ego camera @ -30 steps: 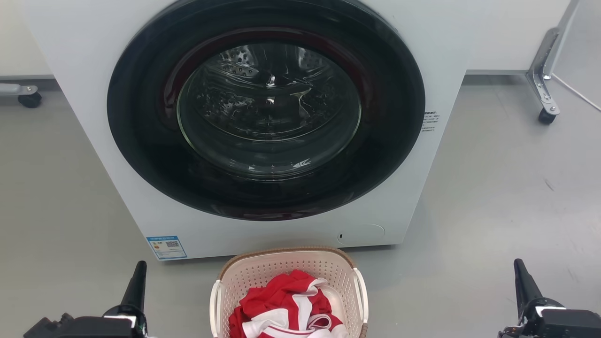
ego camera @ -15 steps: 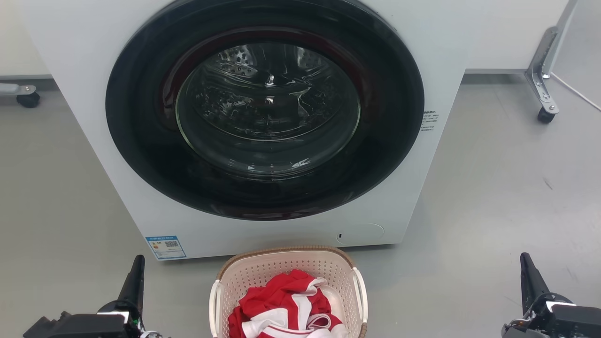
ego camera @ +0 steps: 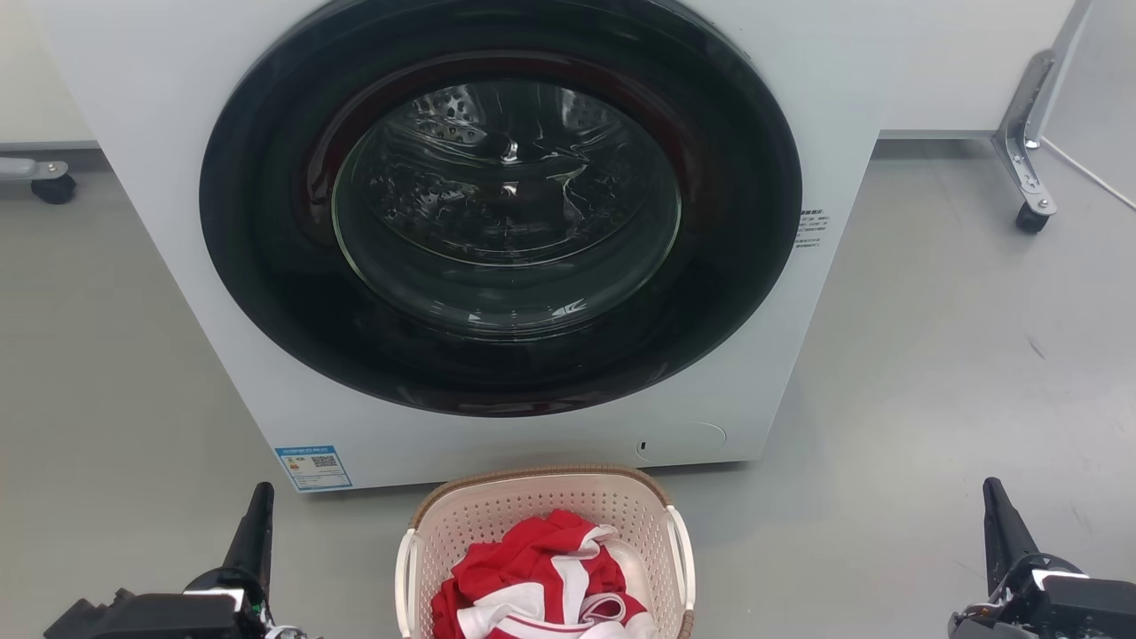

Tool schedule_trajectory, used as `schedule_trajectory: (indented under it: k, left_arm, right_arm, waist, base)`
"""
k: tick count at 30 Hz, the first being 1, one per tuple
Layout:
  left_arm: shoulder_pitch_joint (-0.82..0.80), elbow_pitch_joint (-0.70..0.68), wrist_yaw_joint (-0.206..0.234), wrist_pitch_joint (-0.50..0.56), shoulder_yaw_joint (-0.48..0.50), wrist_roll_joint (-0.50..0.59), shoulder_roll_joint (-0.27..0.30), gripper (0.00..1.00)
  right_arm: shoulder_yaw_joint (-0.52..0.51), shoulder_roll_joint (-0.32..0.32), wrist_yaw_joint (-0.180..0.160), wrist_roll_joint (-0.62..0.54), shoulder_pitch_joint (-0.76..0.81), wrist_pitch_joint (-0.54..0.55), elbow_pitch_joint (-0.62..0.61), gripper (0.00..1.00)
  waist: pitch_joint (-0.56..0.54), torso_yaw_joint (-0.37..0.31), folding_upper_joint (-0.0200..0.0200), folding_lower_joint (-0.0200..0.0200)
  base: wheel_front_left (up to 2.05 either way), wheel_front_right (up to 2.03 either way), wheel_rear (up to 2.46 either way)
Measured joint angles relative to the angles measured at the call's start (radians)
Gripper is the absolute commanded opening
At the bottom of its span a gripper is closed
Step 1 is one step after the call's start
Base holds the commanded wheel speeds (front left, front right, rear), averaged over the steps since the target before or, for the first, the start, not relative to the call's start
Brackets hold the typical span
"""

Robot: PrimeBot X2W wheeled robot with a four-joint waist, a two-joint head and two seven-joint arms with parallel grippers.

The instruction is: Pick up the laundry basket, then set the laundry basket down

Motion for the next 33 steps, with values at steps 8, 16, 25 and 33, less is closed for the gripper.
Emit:
schedule_trajectory:
  k: [8,16,25,33]
  left_arm:
    - [0.0,0.0,0.0,0.0,0.0,0.0,0.0,0.0]
    - [0.0,0.0,0.0,0.0,0.0,0.0,0.0,0.0]
    - [0.0,0.0,0.0,0.0,0.0,0.0,0.0,0.0]
    - [0.0,0.001,0.0,0.0,0.0,0.0,0.0,0.0]
  right_arm:
    - [0.0,0.0,0.0,0.0,0.0,0.0,0.0,0.0]
    - [0.0,0.0,0.0,0.0,0.0,0.0,0.0,0.0]
    - [0.0,0.0,0.0,0.0,0.0,0.0,0.0,0.0]
    - [0.0,0.0,0.0,0.0,0.0,0.0,0.0,0.0]
  waist:
    - [0.0,0.0,0.0001,0.0]
    - [0.0,0.0,0.0,0.0]
    - [0.0,0.0,0.0,0.0]
    - [0.0,0.0,0.0,0.0]
  base:
    - [0.0,0.0,0.0]
    - [0.0,0.0,0.0]
    - [0.0,0.0,0.0]
    - [0.0,0.0,0.0]
